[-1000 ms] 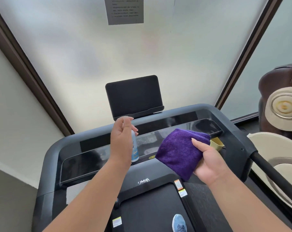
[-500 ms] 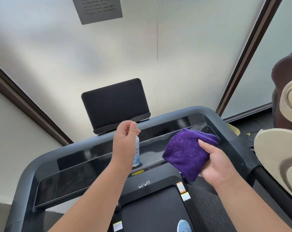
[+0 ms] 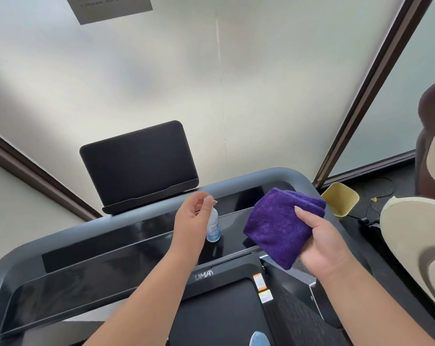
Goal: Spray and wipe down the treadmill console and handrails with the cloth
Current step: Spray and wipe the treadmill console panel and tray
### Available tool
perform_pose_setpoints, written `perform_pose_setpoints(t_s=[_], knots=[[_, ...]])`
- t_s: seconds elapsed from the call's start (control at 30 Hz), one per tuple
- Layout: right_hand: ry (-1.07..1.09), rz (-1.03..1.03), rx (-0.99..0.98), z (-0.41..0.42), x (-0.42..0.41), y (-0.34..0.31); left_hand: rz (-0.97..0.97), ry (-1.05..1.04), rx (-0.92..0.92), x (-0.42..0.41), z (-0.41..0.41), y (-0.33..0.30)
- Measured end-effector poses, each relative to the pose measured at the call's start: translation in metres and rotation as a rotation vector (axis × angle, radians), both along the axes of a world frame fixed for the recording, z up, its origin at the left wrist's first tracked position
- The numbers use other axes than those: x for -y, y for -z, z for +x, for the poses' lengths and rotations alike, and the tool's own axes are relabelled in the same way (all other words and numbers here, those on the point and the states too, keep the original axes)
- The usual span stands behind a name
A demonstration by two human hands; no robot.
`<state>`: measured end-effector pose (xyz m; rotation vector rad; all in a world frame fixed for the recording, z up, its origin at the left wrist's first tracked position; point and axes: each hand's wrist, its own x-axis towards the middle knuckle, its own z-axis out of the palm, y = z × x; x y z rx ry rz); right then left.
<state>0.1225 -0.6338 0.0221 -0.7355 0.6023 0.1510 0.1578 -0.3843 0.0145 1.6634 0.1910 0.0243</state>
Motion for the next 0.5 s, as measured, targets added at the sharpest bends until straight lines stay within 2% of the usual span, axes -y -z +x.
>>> perform_pose_setpoints(t_s=[0.23, 0.5], knots=[[0.078, 0.025, -0.020, 0.003, 0.002, 0.009, -0.195, 0.012, -0.120, 0.009, 0.010, 0.011], [0.150, 0.022, 0.013, 0.001, -0.006, 0.013, -0.299, 0.059, -0.247, -0.001, 0.011, 0.037]])
